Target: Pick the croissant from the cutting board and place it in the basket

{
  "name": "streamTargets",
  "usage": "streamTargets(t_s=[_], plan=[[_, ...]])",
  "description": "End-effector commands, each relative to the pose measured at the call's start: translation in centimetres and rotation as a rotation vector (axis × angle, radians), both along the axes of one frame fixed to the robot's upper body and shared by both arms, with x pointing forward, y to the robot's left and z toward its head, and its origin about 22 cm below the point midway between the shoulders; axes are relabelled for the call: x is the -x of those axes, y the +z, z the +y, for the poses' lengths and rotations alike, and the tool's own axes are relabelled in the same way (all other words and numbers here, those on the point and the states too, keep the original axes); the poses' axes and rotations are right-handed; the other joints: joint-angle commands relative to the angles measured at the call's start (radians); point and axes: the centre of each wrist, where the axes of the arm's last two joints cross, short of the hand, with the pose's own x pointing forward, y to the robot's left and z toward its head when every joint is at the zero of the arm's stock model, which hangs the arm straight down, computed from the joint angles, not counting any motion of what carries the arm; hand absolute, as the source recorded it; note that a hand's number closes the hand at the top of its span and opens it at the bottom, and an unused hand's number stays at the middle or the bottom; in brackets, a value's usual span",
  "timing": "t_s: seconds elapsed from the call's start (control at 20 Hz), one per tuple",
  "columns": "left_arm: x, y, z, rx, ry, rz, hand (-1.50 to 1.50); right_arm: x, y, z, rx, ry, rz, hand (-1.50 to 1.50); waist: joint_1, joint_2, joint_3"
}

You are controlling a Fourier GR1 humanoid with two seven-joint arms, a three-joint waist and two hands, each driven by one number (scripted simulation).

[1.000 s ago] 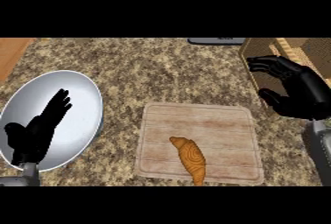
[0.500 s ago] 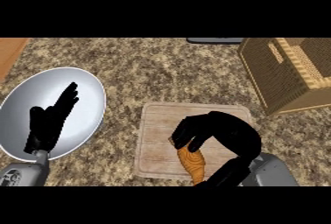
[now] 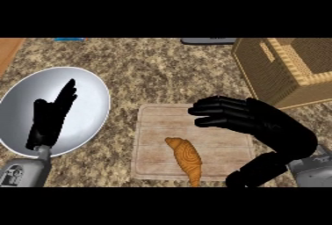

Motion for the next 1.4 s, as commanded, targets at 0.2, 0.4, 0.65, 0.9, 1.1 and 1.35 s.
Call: streamTargets(t_s=[0.2,0.4,0.65,0.9,1.1,1.35], plan=[[-0.4,-0.4,-0.8,0.005,-0.014,0.009,0.0,-0.2,6.2,-3.6,0.578,0.083,-0.023,-1.5,0.017,0.007,-0.005],[0.0,-0.6,-1.1,0.006,-0.013,0.016,0.0,0.9,8.3,-2.5,0.625,0.163,-0.009,-1.5,0.022,0.006,-0.004],[-0.7,-1.1,-3.2,0.013,-0.024,0.017,0.0,0.2,7.1,-1.6,0.628,0.129,0.034,-1.5,0.027,0.009,-0.003],[-0.2,-1.8,0.0,0.003,-0.013,0.007,0.0,-0.3,6.8,-2.7,0.551,0.056,0.049,-1.5,0.028,0.009,-0.003],[-2.1,0.1,-0.1,0.014,-0.024,0.012,0.0,1.1,3.7,-2.6,0.547,0.021,0.017,-1.5,0.025,0.01,-0.002],[-0.8,-1.6,1.1,0.0,-0.023,0.013,0.0,0.2,2.3,-1.1,0.52,-0.015,0.008,-1.5,0.028,0.01,-0.003]])
